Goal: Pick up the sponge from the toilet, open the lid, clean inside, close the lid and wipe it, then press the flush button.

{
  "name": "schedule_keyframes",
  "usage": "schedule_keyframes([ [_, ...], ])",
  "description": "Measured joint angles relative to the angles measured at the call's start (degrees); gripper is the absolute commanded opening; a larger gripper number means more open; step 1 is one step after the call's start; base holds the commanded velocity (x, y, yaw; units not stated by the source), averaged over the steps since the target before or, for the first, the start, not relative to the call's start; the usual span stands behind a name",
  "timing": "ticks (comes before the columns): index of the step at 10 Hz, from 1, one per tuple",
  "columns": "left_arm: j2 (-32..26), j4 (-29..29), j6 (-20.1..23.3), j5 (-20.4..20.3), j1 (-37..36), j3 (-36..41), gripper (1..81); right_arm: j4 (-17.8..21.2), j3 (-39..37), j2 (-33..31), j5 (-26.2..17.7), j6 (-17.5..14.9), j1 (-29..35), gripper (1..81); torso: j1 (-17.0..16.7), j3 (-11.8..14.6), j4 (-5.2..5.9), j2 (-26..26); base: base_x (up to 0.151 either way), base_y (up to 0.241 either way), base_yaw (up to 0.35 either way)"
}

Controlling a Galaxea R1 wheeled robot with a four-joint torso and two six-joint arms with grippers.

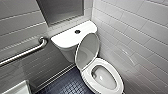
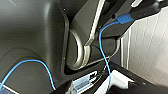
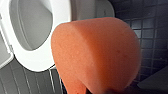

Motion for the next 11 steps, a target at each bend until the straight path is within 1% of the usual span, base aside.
schedule_keyframes([
  [1,0.0,0.0,0.0,0.0,0.0,0.0,81.1,-4.8,0.6,-0.3,-5.1,-0.3,3.3,1.0,0.0,0.0,0.0,0.0,0.0,0.0,0.0],
  [3,0.0,0.0,0.1,0.0,-0.6,0.0,81.1,-8.2,1.8,-2.0,-11.2,-0.4,6.3,1.0,0.0,0.0,0.0,0.0,0.0,0.0,0.0],
  [4,0.0,0.0,0.1,0.0,-0.7,0.0,81.1,-9.2,3.3,-2.6,-13.2,-0.4,8.2,1.0,0.0,0.0,0.0,0.0,0.0,0.0,0.0],
  [5,0.1,0.0,0.1,0.0,-0.6,0.0,81.1,-10.5,4.8,-2.7,-14.1,-0.6,10.6,1.0,0.0,0.0,0.0,0.0,0.0,0.0,0.0],
  [7,0.3,0.0,0.1,0.0,-0.6,0.0,81.1,-11.4,6.6,-2.5,-17.1,-0.6,16.6,1.0,0.0,0.0,0.0,0.0,0.0,0.0,0.0],
  [9,0.3,0.0,0.1,0.0,-0.6,0.0,81.1,-11.8,6.7,-1.1,-21.3,-0.5,21.0,1.0,0.0,0.0,0.0,0.0,0.0,0.0,0.0],
  [11,0.3,0.0,0.1,0.0,-0.7,0.0,81.1,-12.0,5.5,3.4,-24.3,-0.3,23.7,1.0,0.0,0.0,0.15,0.0,0.0,0.0,0.0],
])
